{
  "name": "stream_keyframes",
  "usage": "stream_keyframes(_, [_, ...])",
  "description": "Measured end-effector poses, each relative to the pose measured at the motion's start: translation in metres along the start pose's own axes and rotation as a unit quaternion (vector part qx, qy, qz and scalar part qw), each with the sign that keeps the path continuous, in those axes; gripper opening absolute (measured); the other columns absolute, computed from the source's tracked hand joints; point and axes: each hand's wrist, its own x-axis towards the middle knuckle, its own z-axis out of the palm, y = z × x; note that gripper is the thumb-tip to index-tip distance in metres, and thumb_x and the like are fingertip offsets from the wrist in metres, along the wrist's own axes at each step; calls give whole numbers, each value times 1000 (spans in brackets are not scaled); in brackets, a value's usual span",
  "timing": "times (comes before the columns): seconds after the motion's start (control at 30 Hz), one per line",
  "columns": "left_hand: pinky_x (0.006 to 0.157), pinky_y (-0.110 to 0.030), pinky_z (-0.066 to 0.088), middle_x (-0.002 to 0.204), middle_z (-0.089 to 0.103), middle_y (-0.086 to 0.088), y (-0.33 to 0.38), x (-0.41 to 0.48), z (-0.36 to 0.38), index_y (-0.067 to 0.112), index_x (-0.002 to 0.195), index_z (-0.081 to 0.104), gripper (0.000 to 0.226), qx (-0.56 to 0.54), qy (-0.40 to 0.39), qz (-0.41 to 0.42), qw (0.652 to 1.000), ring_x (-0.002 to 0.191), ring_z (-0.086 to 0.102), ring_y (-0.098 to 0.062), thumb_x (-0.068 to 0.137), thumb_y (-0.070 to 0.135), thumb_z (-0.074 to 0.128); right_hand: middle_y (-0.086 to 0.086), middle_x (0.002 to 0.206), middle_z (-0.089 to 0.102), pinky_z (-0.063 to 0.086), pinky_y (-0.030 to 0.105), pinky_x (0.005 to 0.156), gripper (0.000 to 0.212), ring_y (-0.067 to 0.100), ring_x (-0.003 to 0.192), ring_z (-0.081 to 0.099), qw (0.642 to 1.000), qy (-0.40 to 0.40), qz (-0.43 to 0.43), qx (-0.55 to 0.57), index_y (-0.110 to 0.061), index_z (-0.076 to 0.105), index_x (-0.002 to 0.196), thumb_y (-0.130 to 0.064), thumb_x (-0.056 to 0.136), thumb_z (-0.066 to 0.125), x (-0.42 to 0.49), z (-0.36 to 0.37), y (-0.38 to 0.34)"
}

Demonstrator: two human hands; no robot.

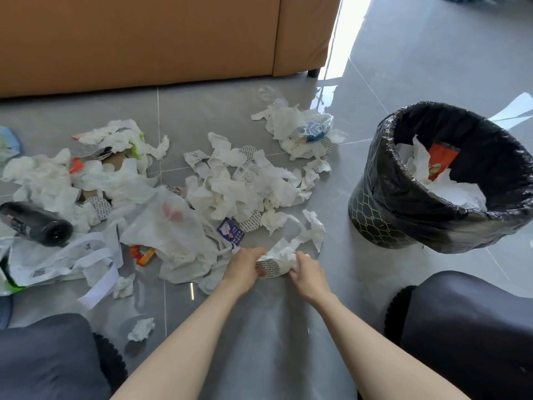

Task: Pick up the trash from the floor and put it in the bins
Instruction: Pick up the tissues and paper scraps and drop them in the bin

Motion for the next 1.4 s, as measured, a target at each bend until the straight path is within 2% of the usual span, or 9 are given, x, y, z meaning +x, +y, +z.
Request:
stream_keyframes(0.17, [61,-26,35,80,68,-2,17,-1,-34,16,79,65,7,-145,30,-10,989,76,60,-16,80,15,71,10,102,67,48,35,82,22,32,101,58,992,42,23,117,-15,62,102,-21,82,55,7,-42,-19])
stream_keyframes(0.23, [59,-24,36,67,60,7,31,0,-58,24,70,58,21,-198,38,1,980,66,54,-11,81,12,70,8,96,68,47,33,77,17,30,96,60,987,75,10,143,-12,62,94,-20,80,55,7,-70,-34])
stream_keyframes(0.4, [68,-36,52,80,69,-2,78,0,-122,22,92,69,12,-285,81,73,952,69,61,-18,83,15,70,-1,74,66,48,30,67,9,21,76,62,963,164,-52,207,-15,64,86,-18,78,60,-6,-156,-72])
stream_keyframes(0.5, [73,-44,55,82,71,0,119,1,-155,30,87,68,11,-307,109,127,937,75,65,-24,81,21,72,5,76,68,52,37,69,16,23,72,63,946,210,-63,239,-8,65,89,-20,78,63,-16,-206,-80])
stream_keyframes(0.67, [63,-28,48,79,67,-1,203,1,-182,13,95,67,11,-323,92,190,923,64,59,-15,84,13,69,-1,83,69,52,35,70,20,18,79,65,916,270,-53,291,-17,64,92,-33,80,68,-39,-280,-62])
stream_keyframes(0.9, [84,-48,56,98,69,-18,298,25,-148,11,98,66,12,-342,60,179,920,83,66,-29,87,15,65,-1,92,60,48,34,76,37,16,82,57,873,340,-1,350,-18,56,102,-50,86,61,-50,-331,-9])
stream_keyframes(1.0, [81,-43,56,100,65,-15,320,38,-125,8,113,60,23,-348,23,164,923,91,64,-31,91,13,57,7,111,64,50,36,81,29,20,90,58,874,334,48,350,-18,53,107,-31,85,68,-37,-331,12])
stream_keyframes(1.17, [87,-29,48,140,47,-9,313,44,-109,17,143,37,56,-308,-18,115,944,115,54,-22,90,6,51,6,150,36,38,41,108,83,25,133,40,893,261,89,355,-19,24,149,-11,81,71,-26,-323,29])
stream_keyframes(1.4, [106,-39,42,144,43,-9,270,43,-127,17,142,39,53,-319,14,111,941,131,44,-21,92,7,51,7,136,52,43,33,102,48,20,124,50,890,322,63,316,-16,50,134,-14,87,60,-22,-312,15])
